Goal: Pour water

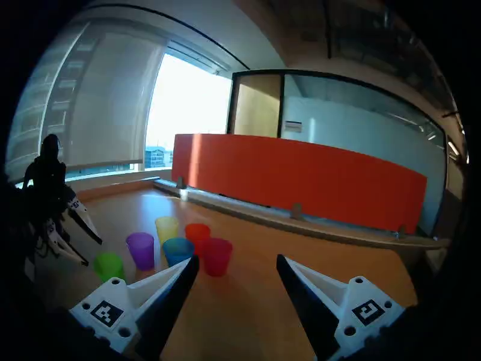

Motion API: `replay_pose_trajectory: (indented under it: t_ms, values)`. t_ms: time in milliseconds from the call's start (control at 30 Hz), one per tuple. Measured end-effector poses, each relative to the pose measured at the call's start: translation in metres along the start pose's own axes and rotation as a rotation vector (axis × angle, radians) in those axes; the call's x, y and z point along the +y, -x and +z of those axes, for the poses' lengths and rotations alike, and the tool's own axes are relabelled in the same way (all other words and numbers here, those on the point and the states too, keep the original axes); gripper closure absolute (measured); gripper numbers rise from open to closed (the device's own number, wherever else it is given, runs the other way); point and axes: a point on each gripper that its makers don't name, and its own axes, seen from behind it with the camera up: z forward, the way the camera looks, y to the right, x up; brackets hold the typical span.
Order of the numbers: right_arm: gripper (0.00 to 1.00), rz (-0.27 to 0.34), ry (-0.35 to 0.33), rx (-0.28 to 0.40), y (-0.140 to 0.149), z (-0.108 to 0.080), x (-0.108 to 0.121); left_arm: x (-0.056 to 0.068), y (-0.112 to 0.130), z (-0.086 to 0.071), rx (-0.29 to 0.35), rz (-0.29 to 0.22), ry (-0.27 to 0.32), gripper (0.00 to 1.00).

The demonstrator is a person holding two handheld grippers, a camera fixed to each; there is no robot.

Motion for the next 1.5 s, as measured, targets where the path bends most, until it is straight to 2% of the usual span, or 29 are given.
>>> replay_pose_trajectory:
  t_ms: [200,700,1200,1500]
  values:
    - [0.0,-0.002,-0.011,-0.004,0.002,0.006,-0.003,0.007,0.005,0.012,-0.031,-0.009,0.037,0.07]
    - [0.0,-0.013,-0.036,-0.005,0.002,0.015,-0.01,0.012,0.003,0.035,-0.07,0.027,0.062,0.07]
    - [0.0,-0.015,-0.042,-0.005,0.003,0.017,-0.012,0.016,-0.003,0.05,-0.066,0.006,0.081,0.07]
    - [0.0,-0.013,-0.041,-0.007,0.005,0.016,-0.011,0.018,-0.002,0.054,-0.072,0.016,0.083,0.07]
